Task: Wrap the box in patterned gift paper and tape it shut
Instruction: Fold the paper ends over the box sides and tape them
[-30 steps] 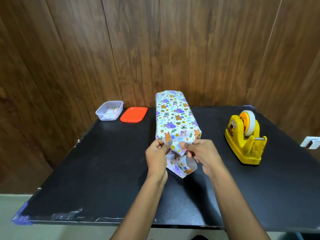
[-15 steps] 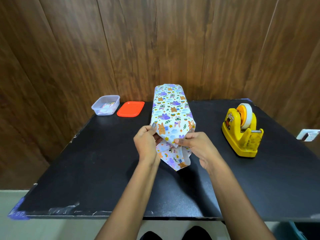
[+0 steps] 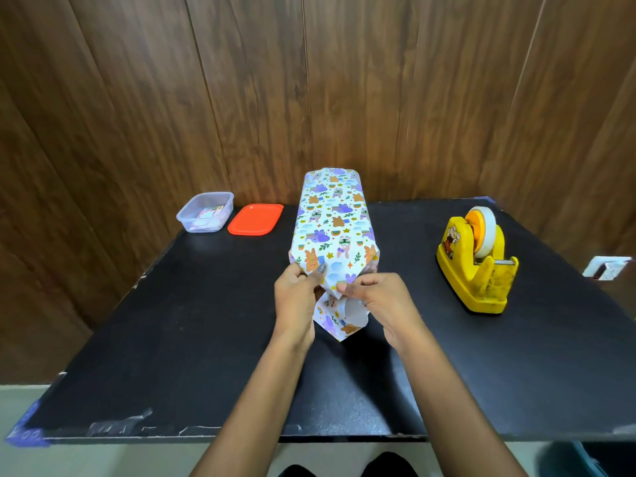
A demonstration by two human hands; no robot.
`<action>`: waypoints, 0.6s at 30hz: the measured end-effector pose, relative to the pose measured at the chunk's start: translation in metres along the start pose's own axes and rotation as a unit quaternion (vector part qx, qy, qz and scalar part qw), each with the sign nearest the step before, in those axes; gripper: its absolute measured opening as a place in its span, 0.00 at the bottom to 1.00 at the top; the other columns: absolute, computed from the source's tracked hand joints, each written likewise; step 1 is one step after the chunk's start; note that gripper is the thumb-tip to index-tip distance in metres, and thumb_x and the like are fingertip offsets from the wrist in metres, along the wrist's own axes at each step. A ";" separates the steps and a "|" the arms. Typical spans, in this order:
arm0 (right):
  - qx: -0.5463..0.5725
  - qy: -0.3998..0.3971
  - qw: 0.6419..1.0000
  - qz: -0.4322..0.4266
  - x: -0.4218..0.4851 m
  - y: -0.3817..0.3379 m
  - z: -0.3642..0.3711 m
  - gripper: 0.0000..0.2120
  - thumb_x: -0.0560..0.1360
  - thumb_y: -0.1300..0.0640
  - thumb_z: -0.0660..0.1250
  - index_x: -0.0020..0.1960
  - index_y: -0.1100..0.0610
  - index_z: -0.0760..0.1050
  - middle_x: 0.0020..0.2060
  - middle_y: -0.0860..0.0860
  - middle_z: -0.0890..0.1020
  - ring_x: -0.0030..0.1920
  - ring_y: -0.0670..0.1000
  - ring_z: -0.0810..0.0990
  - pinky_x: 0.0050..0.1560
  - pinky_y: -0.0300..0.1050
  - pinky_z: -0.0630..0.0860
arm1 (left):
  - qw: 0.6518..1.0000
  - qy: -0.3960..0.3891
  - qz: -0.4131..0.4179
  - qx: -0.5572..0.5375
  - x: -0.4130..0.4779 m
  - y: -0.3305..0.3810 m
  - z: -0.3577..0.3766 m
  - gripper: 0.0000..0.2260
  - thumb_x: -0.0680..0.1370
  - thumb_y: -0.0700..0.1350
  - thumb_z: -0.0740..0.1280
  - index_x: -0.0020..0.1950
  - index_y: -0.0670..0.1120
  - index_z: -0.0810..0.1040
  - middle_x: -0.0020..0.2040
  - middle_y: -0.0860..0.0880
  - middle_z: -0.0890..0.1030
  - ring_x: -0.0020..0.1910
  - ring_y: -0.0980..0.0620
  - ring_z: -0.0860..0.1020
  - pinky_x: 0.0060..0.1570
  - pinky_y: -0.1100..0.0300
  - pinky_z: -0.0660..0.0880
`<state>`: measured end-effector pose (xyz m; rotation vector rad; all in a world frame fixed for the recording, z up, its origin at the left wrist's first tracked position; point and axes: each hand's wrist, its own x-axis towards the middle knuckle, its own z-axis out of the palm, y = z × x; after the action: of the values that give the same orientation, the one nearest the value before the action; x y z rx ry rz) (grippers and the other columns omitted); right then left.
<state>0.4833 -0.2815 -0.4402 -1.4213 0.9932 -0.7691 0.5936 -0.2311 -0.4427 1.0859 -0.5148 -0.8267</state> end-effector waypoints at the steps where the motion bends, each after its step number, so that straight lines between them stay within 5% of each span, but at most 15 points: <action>1: 0.005 -0.004 1.000 0.007 0.000 0.000 -0.001 0.09 0.68 0.58 0.75 0.34 0.63 0.81 0.35 0.54 0.81 0.37 0.46 0.73 0.43 0.42 0.67 | 1.000 0.006 0.003 0.001 0.001 0.000 0.001 0.06 0.76 0.33 0.65 0.50 0.40 0.79 0.50 0.43 0.83 0.48 0.45 0.82 0.48 0.51 0.79; 4: -0.023 0.016 1.000 -0.007 0.004 0.000 0.001 0.10 0.69 0.58 0.74 0.35 0.65 0.80 0.40 0.63 0.81 0.43 0.54 0.77 0.49 0.49 0.70 | 0.999 0.033 0.014 0.024 0.003 -0.005 0.003 0.07 0.76 0.33 0.65 0.49 0.42 0.80 0.50 0.44 0.83 0.49 0.44 0.82 0.50 0.50 0.78; 7: -0.135 0.046 0.990 -0.005 0.005 0.003 0.001 0.09 0.71 0.51 0.72 0.35 0.55 0.82 0.41 0.53 0.84 0.54 0.52 0.75 0.57 0.53 0.63 | 0.999 0.044 0.014 0.011 0.004 -0.010 0.003 0.05 0.77 0.35 0.65 0.49 0.41 0.80 0.51 0.42 0.83 0.51 0.42 0.81 0.52 0.47 0.77; 11: -0.075 0.125 0.989 -0.013 0.008 0.007 -0.007 0.10 0.71 0.55 0.71 0.32 0.50 0.77 0.35 0.45 0.81 0.49 0.54 0.79 0.61 0.58 0.68 | 0.999 0.033 0.017 -0.008 0.004 -0.009 0.005 0.06 0.78 0.38 0.65 0.53 0.41 0.78 0.53 0.43 0.82 0.53 0.44 0.81 0.53 0.49 0.77; 15: -0.035 0.173 0.984 -0.024 0.007 0.005 -0.012 0.06 0.71 0.58 0.72 0.38 0.54 0.75 0.37 0.48 0.80 0.41 0.50 0.79 0.49 0.50 0.75 | 0.999 0.025 0.016 -0.038 -0.001 -0.010 0.007 0.10 0.78 0.38 0.64 0.59 0.39 0.76 0.54 0.44 0.82 0.52 0.47 0.81 0.51 0.52 0.77; 18: 0.016 0.159 0.986 -0.049 0.003 0.001 -0.016 0.05 0.71 0.64 0.69 0.38 0.57 0.78 0.33 0.49 0.80 0.34 0.45 0.75 0.37 0.39 0.72 | 0.996 0.007 -0.001 -0.086 -0.003 -0.009 0.003 0.10 0.79 0.39 0.63 0.60 0.39 0.75 0.56 0.44 0.81 0.51 0.47 0.81 0.53 0.50 0.77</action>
<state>0.4699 -0.2907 -0.4402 -1.3525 1.1518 -1.1053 0.5866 -0.2329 -0.4495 0.9340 -0.4222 -0.8490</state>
